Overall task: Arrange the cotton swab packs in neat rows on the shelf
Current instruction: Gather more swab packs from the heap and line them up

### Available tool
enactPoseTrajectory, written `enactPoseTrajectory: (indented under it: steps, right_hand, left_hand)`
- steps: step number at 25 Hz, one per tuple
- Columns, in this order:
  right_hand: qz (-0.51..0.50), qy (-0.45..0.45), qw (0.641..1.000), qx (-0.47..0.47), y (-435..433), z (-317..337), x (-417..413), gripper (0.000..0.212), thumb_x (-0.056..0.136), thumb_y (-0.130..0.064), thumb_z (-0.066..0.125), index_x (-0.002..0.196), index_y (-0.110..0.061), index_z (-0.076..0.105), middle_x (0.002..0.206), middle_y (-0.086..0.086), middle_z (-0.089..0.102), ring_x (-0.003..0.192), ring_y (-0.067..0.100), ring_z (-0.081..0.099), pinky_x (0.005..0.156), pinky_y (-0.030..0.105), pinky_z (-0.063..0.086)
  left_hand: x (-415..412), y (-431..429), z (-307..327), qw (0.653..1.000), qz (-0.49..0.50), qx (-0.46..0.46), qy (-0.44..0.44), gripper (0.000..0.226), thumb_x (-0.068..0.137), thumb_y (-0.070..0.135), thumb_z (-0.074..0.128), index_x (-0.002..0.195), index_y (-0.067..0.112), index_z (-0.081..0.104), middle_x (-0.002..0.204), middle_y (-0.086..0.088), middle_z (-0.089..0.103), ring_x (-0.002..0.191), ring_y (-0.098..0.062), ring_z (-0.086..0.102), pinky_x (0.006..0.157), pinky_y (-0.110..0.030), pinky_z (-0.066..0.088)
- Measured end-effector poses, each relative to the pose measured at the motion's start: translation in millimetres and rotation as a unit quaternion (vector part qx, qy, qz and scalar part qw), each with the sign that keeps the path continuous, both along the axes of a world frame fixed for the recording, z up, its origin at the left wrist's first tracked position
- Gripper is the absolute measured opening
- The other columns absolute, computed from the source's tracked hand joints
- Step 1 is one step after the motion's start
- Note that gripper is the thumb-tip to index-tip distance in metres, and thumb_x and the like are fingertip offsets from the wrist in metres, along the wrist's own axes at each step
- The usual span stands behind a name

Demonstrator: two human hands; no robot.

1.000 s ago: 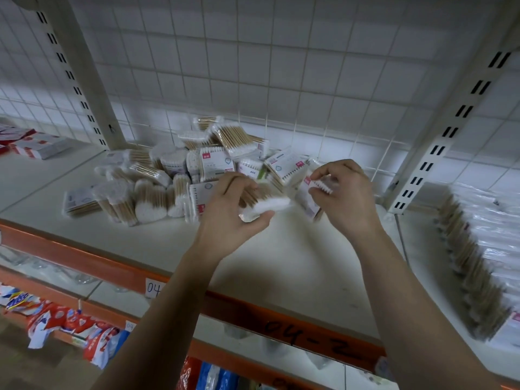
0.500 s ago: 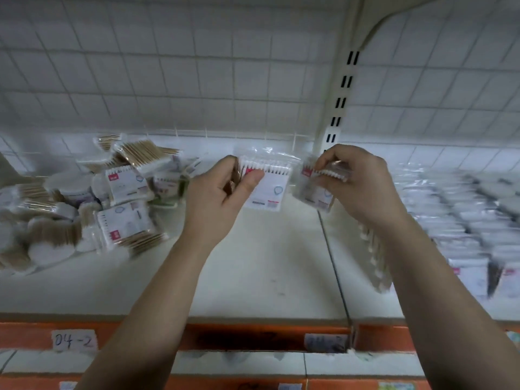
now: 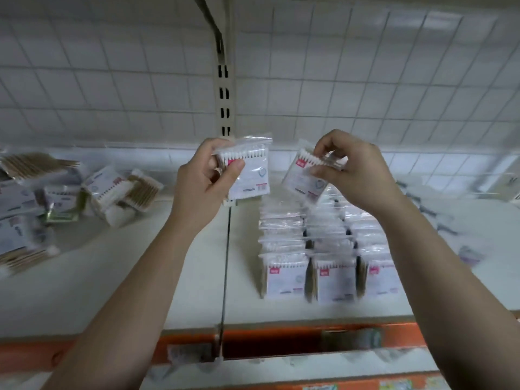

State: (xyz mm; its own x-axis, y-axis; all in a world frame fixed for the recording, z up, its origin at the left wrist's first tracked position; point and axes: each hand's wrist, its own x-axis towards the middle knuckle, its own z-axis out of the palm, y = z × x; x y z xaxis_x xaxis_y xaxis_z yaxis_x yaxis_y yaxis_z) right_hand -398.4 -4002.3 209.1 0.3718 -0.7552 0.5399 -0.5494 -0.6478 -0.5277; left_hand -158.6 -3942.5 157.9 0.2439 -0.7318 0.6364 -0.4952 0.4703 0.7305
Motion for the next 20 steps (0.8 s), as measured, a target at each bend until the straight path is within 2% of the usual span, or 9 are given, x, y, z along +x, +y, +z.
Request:
enactPoseTrajectory:
  steps: [2, 4, 7, 10, 12, 14, 17, 20]
  right_hand:
    - [0.014, 0.01, 1.0, 0.003, -11, 1, -6, 0.025, 0.073, -0.017, 0.079, 0.089, -0.016, 0.06, 0.086, -0.011, 0.059, 0.08, 0.013, 0.052, 0.067, 0.008, 0.035]
    - [0.029, 0.011, 1.0, -0.002, -20, 1, -6, 0.024, 0.074, -0.016, 0.079, 0.087, -0.015, 0.059, 0.086, -0.01, 0.059, 0.079, 0.012, 0.051, 0.067, 0.006, 0.035]
    - [0.063, -0.018, 0.998, -0.009, -34, -4, 8, 0.02, 0.075, -0.011, 0.076, 0.085, -0.016, 0.058, 0.084, -0.01, 0.058, 0.078, 0.011, 0.051, 0.067, 0.006, 0.036]
    - [0.102, -0.021, 0.994, -0.02, -50, -11, 33, 0.017, 0.077, -0.006, 0.072, 0.085, -0.014, 0.058, 0.086, -0.007, 0.058, 0.079, 0.012, 0.053, 0.067, 0.005, 0.036]
    - [0.12, -0.013, 0.992, -0.027, -62, -17, 52, 0.017, 0.076, -0.006, 0.072, 0.084, -0.013, 0.059, 0.085, -0.008, 0.058, 0.077, 0.01, 0.052, 0.066, 0.005, 0.036]
    - [0.118, 0.008, 0.992, -0.043, -76, -25, 70, 0.018, 0.074, -0.008, 0.075, 0.083, -0.014, 0.061, 0.085, -0.009, 0.059, 0.076, 0.011, 0.054, 0.068, 0.011, 0.04]
    - [0.118, 0.059, 0.99, -0.048, -91, -38, 87, 0.017, 0.073, -0.005, 0.075, 0.082, -0.014, 0.064, 0.084, -0.008, 0.063, 0.075, 0.011, 0.059, 0.072, 0.026, 0.049]
    - [0.116, 0.121, 0.986, -0.026, -99, -47, 97, 0.019, 0.076, -0.002, 0.073, 0.08, -0.018, 0.063, 0.082, -0.011, 0.064, 0.067, -0.011, 0.055, 0.067, 0.014, 0.046]
  left_hand:
    - [-6, -6, -3, 1.0, 0.005, 0.006, -0.005, 0.026, 0.087, 0.041, 0.06, 0.108, 0.025, 0.056, 0.079, -0.004, 0.065, 0.069, -0.035, 0.064, 0.055, -0.049, 0.054]
    - [-10, -8, -6, 0.999, 0.032, 0.01, -0.013, 0.017, 0.09, 0.034, 0.062, 0.105, 0.028, 0.056, 0.085, -0.01, 0.066, 0.071, -0.038, 0.064, 0.053, -0.048, 0.053]
    - [-10, -6, -11, 0.997, 0.074, 0.002, -0.011, 0.016, 0.09, 0.033, 0.063, 0.104, 0.036, 0.056, 0.074, 0.002, 0.062, 0.062, -0.032, 0.059, 0.051, -0.041, 0.051]
    - [3, -3, -23, 0.993, 0.116, 0.0, -0.005, 0.023, 0.087, 0.037, 0.061, 0.107, 0.026, 0.058, 0.059, 0.018, 0.051, 0.048, -0.007, 0.039, 0.053, -0.032, 0.04]
    - [13, 1, -32, 0.992, 0.127, 0.01, 0.002, 0.026, 0.086, 0.039, 0.061, 0.108, 0.024, 0.058, 0.058, 0.02, 0.049, 0.049, -0.005, 0.036, 0.053, -0.034, 0.04]
    - [23, 5, -38, 0.992, 0.124, 0.016, 0.007, 0.027, 0.085, 0.042, 0.061, 0.108, 0.027, 0.057, 0.06, 0.019, 0.051, 0.053, -0.009, 0.04, 0.054, -0.041, 0.046]
    - [34, 7, -46, 0.992, 0.122, 0.029, 0.018, 0.032, 0.082, 0.045, 0.06, 0.108, 0.027, 0.055, 0.063, 0.021, 0.054, 0.055, -0.013, 0.046, 0.059, -0.044, 0.049]
    - [42, 5, -55, 0.992, 0.116, 0.05, 0.027, 0.027, 0.08, 0.05, 0.062, 0.104, 0.039, 0.055, 0.074, 0.011, 0.062, 0.068, -0.034, 0.058, 0.067, -0.052, 0.053]
